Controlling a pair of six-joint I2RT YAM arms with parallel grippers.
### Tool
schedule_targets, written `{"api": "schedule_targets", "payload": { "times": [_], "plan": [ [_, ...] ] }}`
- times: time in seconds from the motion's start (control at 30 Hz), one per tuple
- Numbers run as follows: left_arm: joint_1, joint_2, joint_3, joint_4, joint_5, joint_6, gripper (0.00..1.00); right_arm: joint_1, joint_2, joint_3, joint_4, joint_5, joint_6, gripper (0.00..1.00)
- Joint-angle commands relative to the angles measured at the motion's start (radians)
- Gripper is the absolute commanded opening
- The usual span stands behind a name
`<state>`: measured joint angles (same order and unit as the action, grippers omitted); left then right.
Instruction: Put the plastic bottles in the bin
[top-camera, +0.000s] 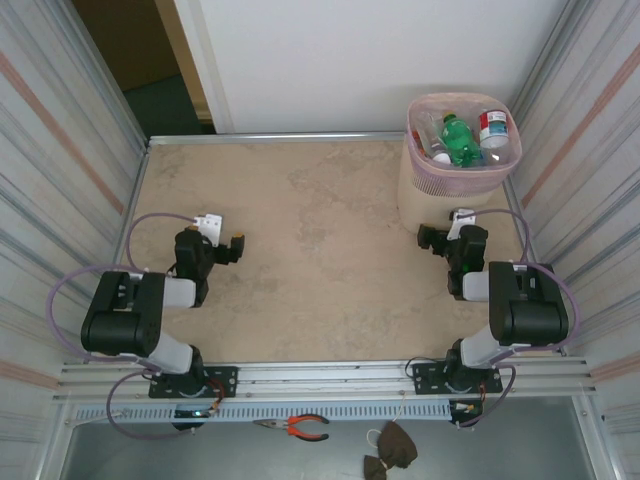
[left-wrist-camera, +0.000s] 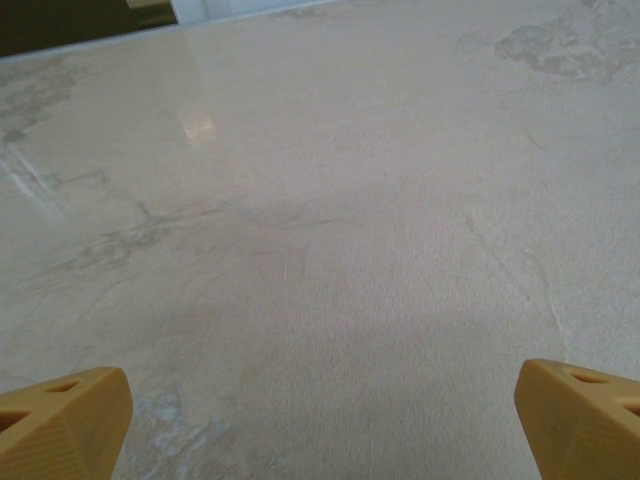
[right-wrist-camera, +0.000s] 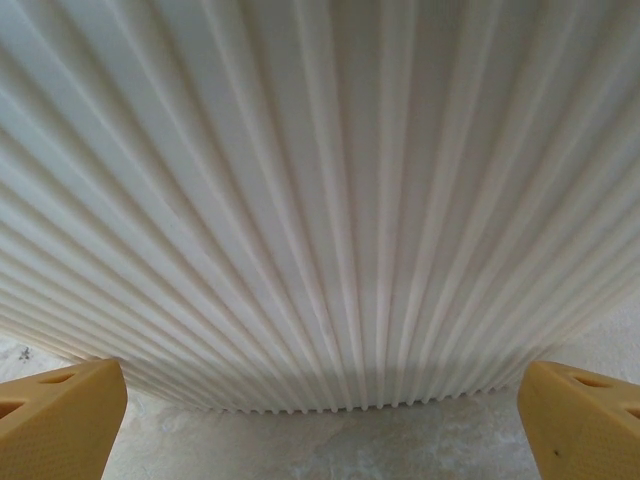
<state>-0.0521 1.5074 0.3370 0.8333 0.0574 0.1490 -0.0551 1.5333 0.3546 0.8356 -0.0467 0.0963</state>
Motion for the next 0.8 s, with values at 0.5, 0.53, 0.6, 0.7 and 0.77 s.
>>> {"api": "schedule_targets", "payload": {
  "times": [0.5, 0.53, 0.6, 0.7, 0.77],
  "plan": [
    [0.035, 0.004, 0.076, -0.048, 0.015, -0.063, 0.99, 0.009, 0.01, 0.047, -0.026, 0.009, -0.02, 0.99],
    [0.034, 0.004, 0.076, -0.048, 0.014, -0.063, 0.99, 0.009, 0.01, 0.047, -0.025, 0.009, -0.018, 0.99],
    [0.034, 0.004, 0.076, -0.047, 0.014, -0.063, 0.99, 0.009, 0.011, 0.049, -0.026, 0.01, -0.019, 0.99],
    [0.034, 0.004, 0.076, -0.046, 0.014, -0.063, 0.99, 0.008, 0.016, 0.055, -0.031, 0.011, -0.02, 0.99],
    [0.034, 0.004, 0.076, -0.046, 0.015, -0.063, 0.99, 0.006, 0.014, 0.054, -0.032, 0.006, -0.018, 0.99]
  ]
}}
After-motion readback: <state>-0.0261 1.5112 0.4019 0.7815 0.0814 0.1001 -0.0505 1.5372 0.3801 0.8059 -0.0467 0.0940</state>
